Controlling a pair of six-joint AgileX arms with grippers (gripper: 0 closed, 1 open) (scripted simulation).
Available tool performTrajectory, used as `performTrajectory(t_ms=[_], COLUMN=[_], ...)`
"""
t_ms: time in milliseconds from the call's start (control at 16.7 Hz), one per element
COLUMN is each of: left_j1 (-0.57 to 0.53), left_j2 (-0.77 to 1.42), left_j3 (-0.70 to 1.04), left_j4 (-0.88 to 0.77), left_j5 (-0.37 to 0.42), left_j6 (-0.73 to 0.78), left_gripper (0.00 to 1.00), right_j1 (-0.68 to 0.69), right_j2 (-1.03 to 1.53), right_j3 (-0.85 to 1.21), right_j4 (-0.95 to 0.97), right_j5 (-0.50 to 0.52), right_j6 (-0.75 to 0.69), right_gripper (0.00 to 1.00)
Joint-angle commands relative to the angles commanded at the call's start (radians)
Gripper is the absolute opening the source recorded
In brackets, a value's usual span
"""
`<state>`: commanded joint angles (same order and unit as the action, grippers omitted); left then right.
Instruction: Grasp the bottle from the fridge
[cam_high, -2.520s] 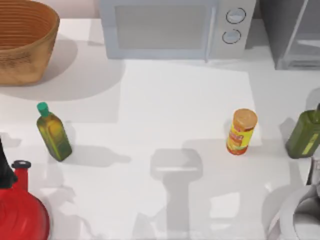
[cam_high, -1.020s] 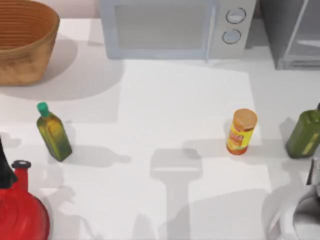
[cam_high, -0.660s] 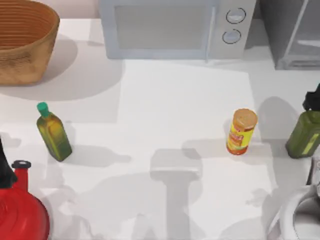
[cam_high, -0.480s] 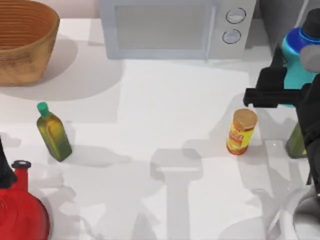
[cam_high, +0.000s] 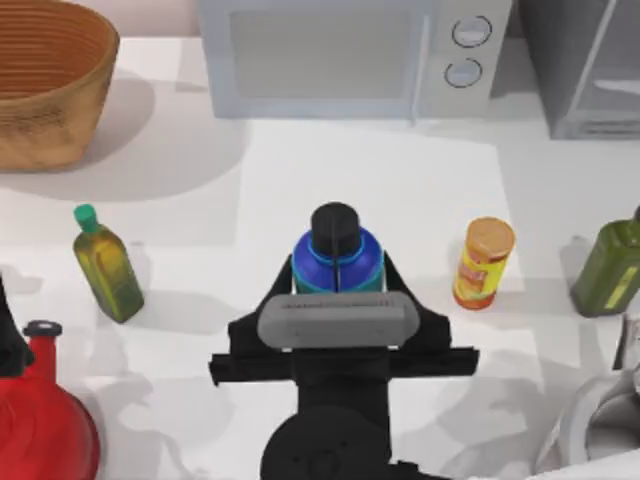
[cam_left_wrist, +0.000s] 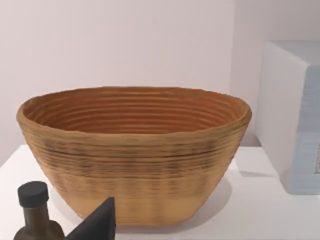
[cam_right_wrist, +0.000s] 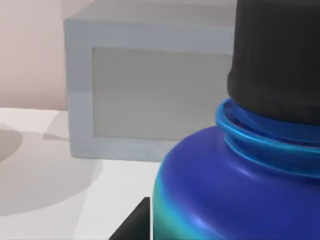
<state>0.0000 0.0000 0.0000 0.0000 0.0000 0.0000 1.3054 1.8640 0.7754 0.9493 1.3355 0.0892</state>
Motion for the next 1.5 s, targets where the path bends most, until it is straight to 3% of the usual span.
performTrajectory(t_ms=[240, 420, 720, 1200, 1440, 1500], left_j1=[0.000, 0.000, 0.000, 0.000, 0.000, 0.000], left_j2=[0.000, 0.000, 0.000, 0.000, 0.000, 0.000], left_j3=[0.000, 0.000, 0.000, 0.000, 0.000, 0.000], left_j4=[0.000, 0.000, 0.000, 0.000, 0.000, 0.000], left_j5=[0.000, 0.000, 0.000, 0.000, 0.000, 0.000], left_j6=[0.000, 0.000, 0.000, 0.000, 0.000, 0.000], left_gripper=[1.00, 1.00, 1.00, 1.00, 1.00, 1.00], right_j1=[0.138, 0.163, 0.157, 0.016, 0.012, 0.012], right_j2=[0.194, 0.228, 0.230, 0.382, 0.386, 0.386], right_j3=[0.076, 0.090, 0.087, 0.134, 0.135, 0.135], right_j4=[0.132, 0.160, 0.159, 0.346, 0.351, 0.351], right_j5=[0.133, 0.157, 0.151, 0.013, 0.008, 0.008], right_j6=[0.024, 0.028, 0.028, -0.047, -0.049, -0.049], right_gripper=[0.00, 0.00, 0.00, 0.00, 0.00, 0.08])
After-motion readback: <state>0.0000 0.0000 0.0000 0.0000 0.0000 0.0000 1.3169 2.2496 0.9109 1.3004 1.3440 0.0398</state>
